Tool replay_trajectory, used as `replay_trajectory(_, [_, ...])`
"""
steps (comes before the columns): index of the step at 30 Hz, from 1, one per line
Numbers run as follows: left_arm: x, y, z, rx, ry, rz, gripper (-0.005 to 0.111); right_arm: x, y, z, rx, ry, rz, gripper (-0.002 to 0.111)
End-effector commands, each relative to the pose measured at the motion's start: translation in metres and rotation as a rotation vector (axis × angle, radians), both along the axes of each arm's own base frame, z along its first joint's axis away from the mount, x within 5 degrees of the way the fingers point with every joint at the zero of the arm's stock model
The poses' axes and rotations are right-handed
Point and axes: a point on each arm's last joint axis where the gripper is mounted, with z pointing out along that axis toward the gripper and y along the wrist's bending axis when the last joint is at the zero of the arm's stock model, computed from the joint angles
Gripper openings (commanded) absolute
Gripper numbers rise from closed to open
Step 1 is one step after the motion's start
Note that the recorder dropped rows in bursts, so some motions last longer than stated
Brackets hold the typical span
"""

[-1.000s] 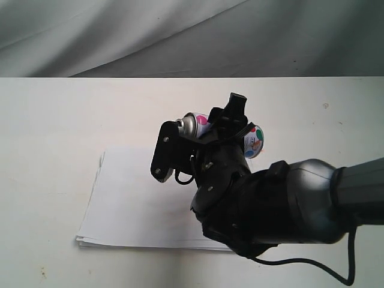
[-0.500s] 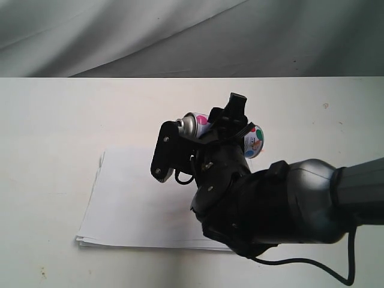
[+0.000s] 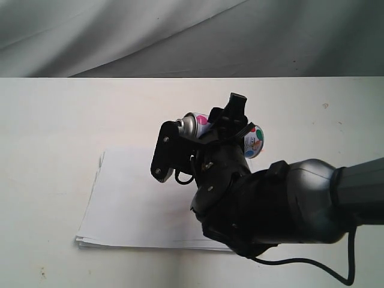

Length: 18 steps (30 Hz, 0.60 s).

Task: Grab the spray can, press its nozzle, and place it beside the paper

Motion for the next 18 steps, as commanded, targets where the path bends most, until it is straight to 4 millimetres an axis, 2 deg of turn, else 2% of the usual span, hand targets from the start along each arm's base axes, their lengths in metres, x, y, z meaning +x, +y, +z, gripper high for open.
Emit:
replay_trajectory(1, [0.016, -0.002, 0.026, 0.134, 0.143, -0.037, 0.000, 0.002, 0.000, 0.009, -0.024, -0.057, -0.003, 0.000])
replay_trajectory(9, [0.080, -0.003, 0.053, 0.248, 0.373, -0.110, 0.000, 0.002, -0.004, 0.012, -0.046, -0.086, -0.035, 0.000])
replay_trajectory(10, [0.096, -0.005, 0.062, 0.294, 0.395, -0.161, 0.000, 0.002, -0.005, 0.013, -0.054, -0.093, -0.043, 0.000])
replay_trajectory(14, [0.124, -0.016, 0.076, 0.340, 0.392, -0.307, 0.000, 0.002, -0.005, 0.013, -0.054, -0.093, -0.043, 0.000])
replay_trajectory(15, [0.141, -0.021, 0.079, 0.346, 0.396, -0.381, 0.000, 0.002, -0.005, 0.013, -0.054, -0.093, -0.043, 0.000])
replay_trajectory(18, [0.164, -0.026, 0.076, 0.343, 0.431, -0.463, 0.000, 0.002, -0.005, 0.013, -0.054, -0.093, -0.043, 0.000])
